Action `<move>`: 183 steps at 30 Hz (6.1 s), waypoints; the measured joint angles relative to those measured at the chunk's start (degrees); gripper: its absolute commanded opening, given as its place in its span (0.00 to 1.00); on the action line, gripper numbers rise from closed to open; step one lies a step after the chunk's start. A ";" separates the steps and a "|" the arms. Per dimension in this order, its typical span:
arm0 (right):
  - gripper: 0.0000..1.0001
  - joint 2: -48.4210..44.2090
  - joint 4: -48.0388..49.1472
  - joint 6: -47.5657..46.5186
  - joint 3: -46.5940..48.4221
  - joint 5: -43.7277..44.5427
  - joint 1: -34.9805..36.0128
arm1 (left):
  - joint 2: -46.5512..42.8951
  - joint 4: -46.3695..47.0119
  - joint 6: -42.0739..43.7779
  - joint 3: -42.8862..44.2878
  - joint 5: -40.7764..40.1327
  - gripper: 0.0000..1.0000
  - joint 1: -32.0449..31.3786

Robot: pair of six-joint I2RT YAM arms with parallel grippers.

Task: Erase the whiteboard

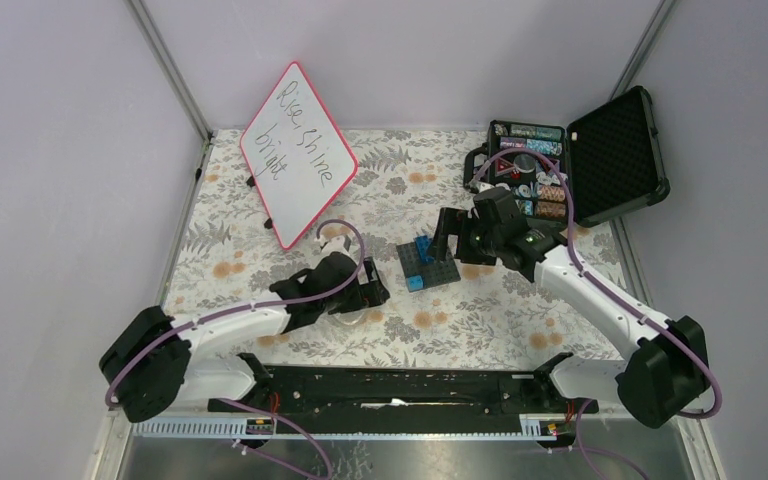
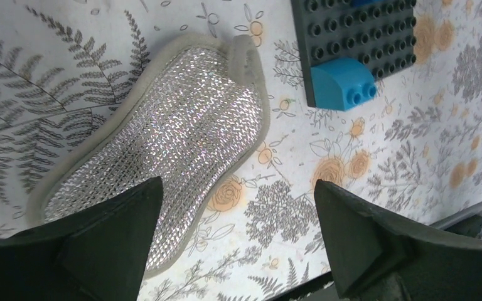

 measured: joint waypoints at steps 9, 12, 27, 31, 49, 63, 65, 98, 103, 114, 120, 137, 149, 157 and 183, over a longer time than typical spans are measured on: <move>1.00 -1.77 2.16 -0.98 -1.75 0.11 0.00 | -1.36 -17.66 13.27 13.44 1.31 0.99 -2.89; 0.99 -1.81 2.62 -1.29 -1.75 0.02 0.00 | 4.00 -21.40 17.07 16.79 1.22 0.99 -5.90; 0.99 -12.00 3.26 -2.56 -5.03 1.36 0.00 | 20.92 -33.14 33.94 26.91 -3.26 0.86 -6.60; 1.00 -13.55 3.28 -3.04 -5.73 2.89 0.00 | 22.64 -32.76 34.73 26.91 -4.92 0.80 -5.51; 1.00 -16.39 4.50 -3.56 -8.61 4.79 0.00 | 23.71 -26.53 30.34 24.39 -8.72 0.05 -5.81; 1.00 -12.55 7.48 -4.48 -9.92 4.74 0.00 | 7.28 -30.56 27.91 24.00 -18.75 0.00 -5.64; 1.00 -11.23 8.94 -4.68 -9.99 4.20 0.00 | 2.64 -31.89 27.80 24.90 -20.65 0.00 -5.09; 0.67 35.50 45.22 9.33 23.71 -5.68 6.43 | 13.92 -27.47 24.90 48.43 8.26 0.00 44.41; 0.52 40.13 43.25 8.76 30.25 -4.33 6.43 | 13.90 -24.59 25.42 43.34 10.51 0.00 44.41; 0.27 44.96 37.73 6.38 39.30 -3.39 6.43 | 13.90 -22.62 25.49 42.58 11.61 0.00 44.41; 0.08 44.98 36.13 6.54 39.30 -2.91 6.49 | 13.90 -22.64 25.42 42.58 11.63 0.00 44.41; 0.00 45.20 29.03 7.08 44.04 2.19 8.55 | 30.05 -34.86 19.23 66.29 12.22 0.00 43.85; 0.00 45.62 27.74 6.34 45.00 2.75 8.63 | 33.68 -30.91 22.95 61.77 21.77 0.00 42.40; 0.00 45.62 28.46 6.73 44.78 2.43 8.63 | 28.59 -17.51 20.61 52.89 34.45 0.00 43.30; 0.00 45.38 35.15 8.98 41.22 1.09 8.35 | 30.82 -20.39 19.28 52.11 26.67 0.00 46.97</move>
